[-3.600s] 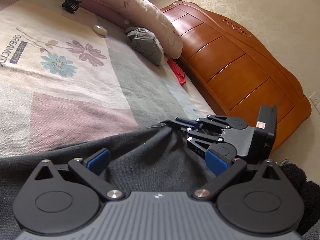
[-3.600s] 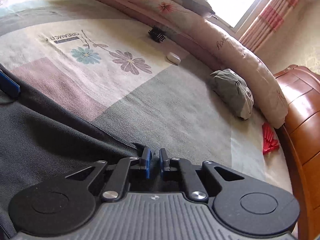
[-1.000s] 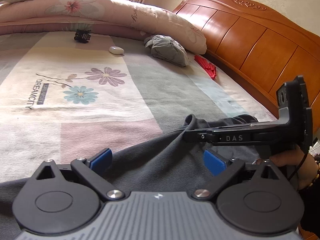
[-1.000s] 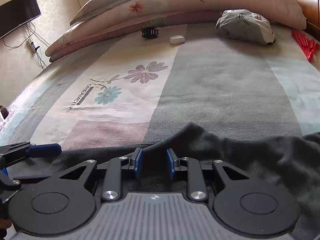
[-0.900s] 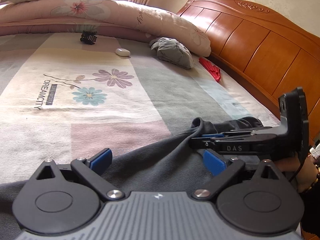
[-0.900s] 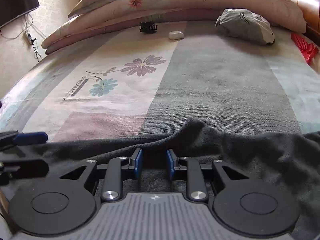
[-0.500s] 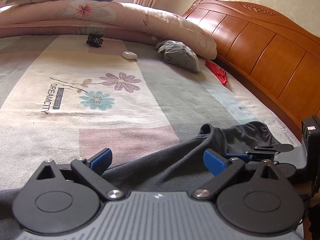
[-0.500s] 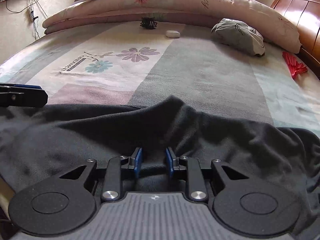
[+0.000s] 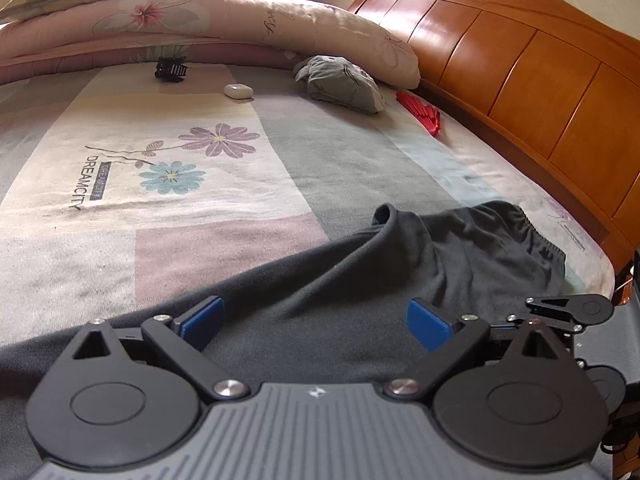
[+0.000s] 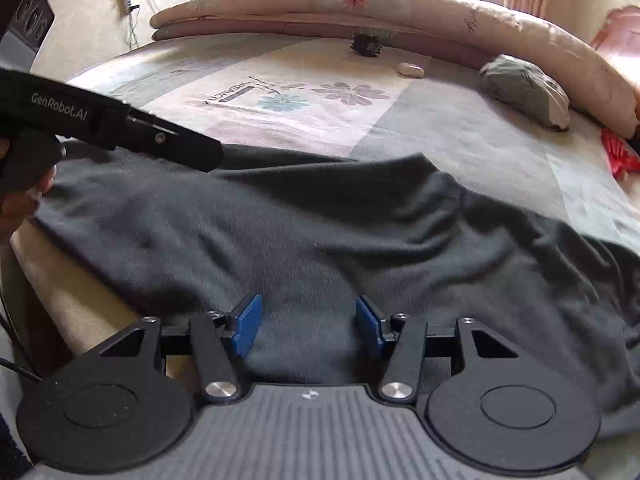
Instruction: Fold clothes
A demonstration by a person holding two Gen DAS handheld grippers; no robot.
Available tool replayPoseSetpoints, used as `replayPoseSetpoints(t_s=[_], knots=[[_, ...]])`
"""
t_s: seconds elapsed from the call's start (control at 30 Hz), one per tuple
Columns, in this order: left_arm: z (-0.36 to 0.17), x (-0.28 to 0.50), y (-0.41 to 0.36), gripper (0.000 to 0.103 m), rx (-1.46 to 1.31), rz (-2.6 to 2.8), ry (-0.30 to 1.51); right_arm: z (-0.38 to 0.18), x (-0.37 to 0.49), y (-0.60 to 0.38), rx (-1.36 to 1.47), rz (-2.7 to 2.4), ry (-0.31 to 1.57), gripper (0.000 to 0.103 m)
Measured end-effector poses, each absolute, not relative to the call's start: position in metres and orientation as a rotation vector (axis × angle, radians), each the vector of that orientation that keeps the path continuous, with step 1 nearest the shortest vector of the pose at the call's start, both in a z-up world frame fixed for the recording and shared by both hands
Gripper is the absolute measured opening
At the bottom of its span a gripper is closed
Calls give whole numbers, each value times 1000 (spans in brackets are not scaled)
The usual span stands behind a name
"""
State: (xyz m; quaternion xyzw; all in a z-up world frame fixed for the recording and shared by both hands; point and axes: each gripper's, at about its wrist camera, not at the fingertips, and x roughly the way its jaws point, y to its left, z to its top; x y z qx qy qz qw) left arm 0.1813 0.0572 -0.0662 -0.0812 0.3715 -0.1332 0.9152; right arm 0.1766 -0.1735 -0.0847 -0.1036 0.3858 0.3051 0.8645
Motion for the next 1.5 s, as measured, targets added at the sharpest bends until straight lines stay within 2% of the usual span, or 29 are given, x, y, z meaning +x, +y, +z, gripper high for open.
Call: replayPoseSetpoints(t_s=[0.17, 0.23, 0.33, 0.43, 0.7, 0.87, 1.07, 1.37, 1.43, 1.5], knots=[[-76, 174, 47, 97, -174, -300, 787, -72, 169, -183, -237, 644, 831, 58], [-76, 172, 42, 97, -165, -326, 783, -63, 180, -186, -222, 624, 776, 59], [-82, 174, 38, 97, -160, -341, 809, -65, 209, -186, -251, 567, 706, 65], [-91, 174, 41, 97, -174, -320, 836, -85, 241, -200, -218, 530, 765, 65], [-89, 172, 58, 98, -224, -288, 834, -89, 232, -275, -107, 451, 807, 67], [-79, 190, 46, 98, -218, -328, 809, -73, 256, -242, -88, 514, 751, 69], [-86, 211, 44, 98, -299, -365, 818, -85, 298, -185, -172, 595, 757, 69], [-88, 231, 62, 98, -416, -361, 818, -95, 275, -268, -71, 450, 761, 68], [-84, 237, 55, 98, -442, -417, 809, -96, 270, -265, -87, 428, 749, 69], [-81, 244, 45, 98, -448, -456, 801, -98, 269, -262, -68, 413, 740, 75]])
